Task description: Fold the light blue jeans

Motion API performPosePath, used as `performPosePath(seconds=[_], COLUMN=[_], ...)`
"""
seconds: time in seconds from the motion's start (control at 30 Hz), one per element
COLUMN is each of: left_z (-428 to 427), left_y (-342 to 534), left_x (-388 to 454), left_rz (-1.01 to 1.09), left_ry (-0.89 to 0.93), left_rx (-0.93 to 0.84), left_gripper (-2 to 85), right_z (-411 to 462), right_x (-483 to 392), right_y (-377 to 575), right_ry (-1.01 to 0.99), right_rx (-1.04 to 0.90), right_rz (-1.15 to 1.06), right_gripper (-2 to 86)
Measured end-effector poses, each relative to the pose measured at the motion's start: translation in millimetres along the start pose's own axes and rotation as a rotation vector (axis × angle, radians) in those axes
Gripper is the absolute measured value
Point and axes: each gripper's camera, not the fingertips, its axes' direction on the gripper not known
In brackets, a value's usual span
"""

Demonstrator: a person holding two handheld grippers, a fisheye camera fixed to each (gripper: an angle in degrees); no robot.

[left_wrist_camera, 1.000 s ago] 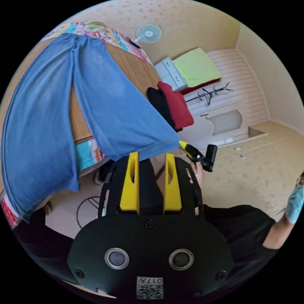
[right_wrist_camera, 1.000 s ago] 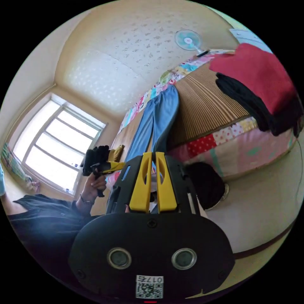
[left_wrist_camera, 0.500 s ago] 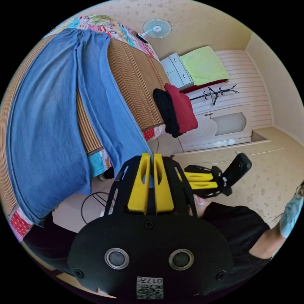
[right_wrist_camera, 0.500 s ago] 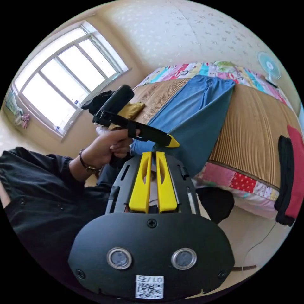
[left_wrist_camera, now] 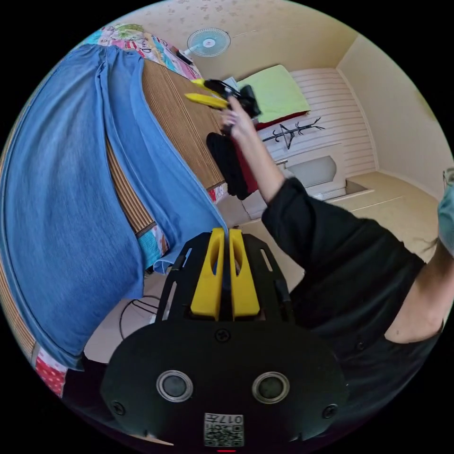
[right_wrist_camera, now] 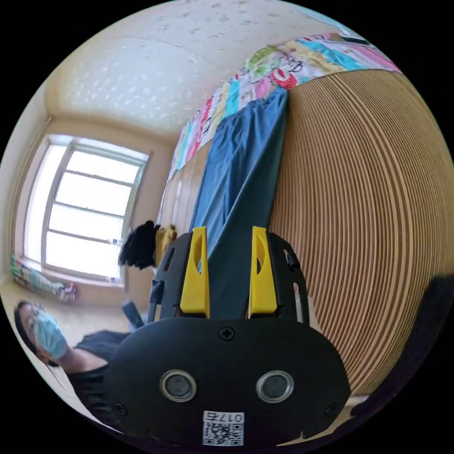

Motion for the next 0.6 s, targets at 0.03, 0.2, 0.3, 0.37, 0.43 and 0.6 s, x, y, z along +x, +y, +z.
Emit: performPosePath(seconds=[0.03, 0.2, 0.3, 0.37, 0.43, 0.6], left_z=[-5.9, -27.3, -35.6, -43.5, -51.9, -73.9], left_y=[0.0, -3.2, -6.6, -10.0, -12.9, -19.2], left_x=[-3.7, -20.8, -34.9, -42.9, -47.1, -54.8], left_rz=[0.011, 0.055, 0.073, 0.089, 0.108, 0.160], left_ry=[0.031, 0.146, 0.255, 0.327, 0.355, 0.358], left_rx=[0.001, 0.003, 0.008, 0.021, 0.030, 0.024], left_gripper=[-0.9, -0.9, -0.9, -1.0, -1.0, -1.0], right_z=[8.1, 64.7, 86.8, 95.2, 106.6, 130.8], right_x=[10.9, 74.0, 97.8, 104.2, 109.4, 87.6], right_y=[-22.6, -184.6, -244.8, -268.1, -287.2, -310.0], right_ry=[-0.012, -0.049, 0.035, 0.065, 0.103, 0.414], right_rx=[0.004, 0.189, 0.251, 0.292, 0.292, 0.335], right_rz=[0.024, 0.126, 0.211, 0.208, 0.202, 0.132], right_gripper=[13.0, 12.7, 12.5, 11.6, 9.5, 3.3])
